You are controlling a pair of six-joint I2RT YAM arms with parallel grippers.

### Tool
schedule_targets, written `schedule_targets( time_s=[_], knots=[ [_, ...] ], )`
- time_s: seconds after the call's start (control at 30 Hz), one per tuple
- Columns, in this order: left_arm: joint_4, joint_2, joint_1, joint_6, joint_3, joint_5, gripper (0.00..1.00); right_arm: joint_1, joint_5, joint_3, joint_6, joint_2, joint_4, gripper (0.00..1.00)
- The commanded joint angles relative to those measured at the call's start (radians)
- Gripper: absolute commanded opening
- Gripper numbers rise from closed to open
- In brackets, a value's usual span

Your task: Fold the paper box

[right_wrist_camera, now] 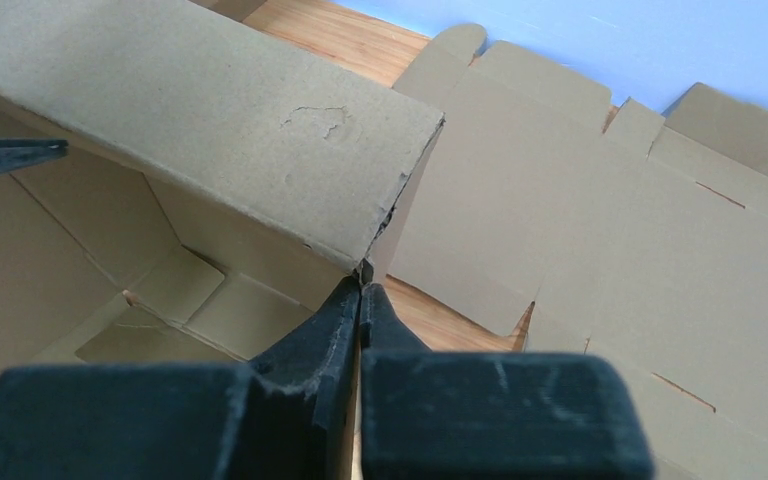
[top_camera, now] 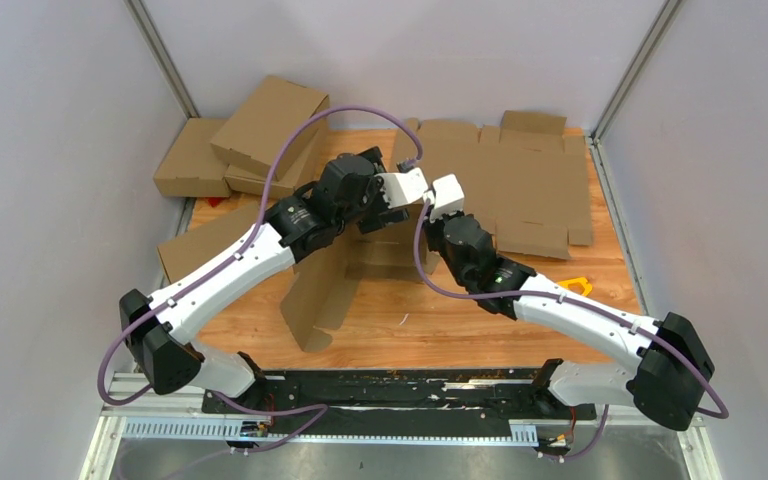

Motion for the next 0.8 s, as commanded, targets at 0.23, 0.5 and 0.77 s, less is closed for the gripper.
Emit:
schedule_targets(
  time_s=[0.23,0.5,0.77],
  knots=[
    [0.066,-0.033,0.015,0.088,-0.086,0.175,0.90,0.000,-0.056,0.025,0.019,-0.009,-0.028,0.00],
    [0.110,-0.119,0.039,0.055,-0.149,0.253,0.87,-0.005,-0.065,0.026,0.023,-0.004,-0.031,0.00],
    [0.091,-0.107,0.043,0.079,-0.153,0.221,0.79,-0.005,-0.071,0.026,0.026,-0.005,-0.031,0.00]
  ],
)
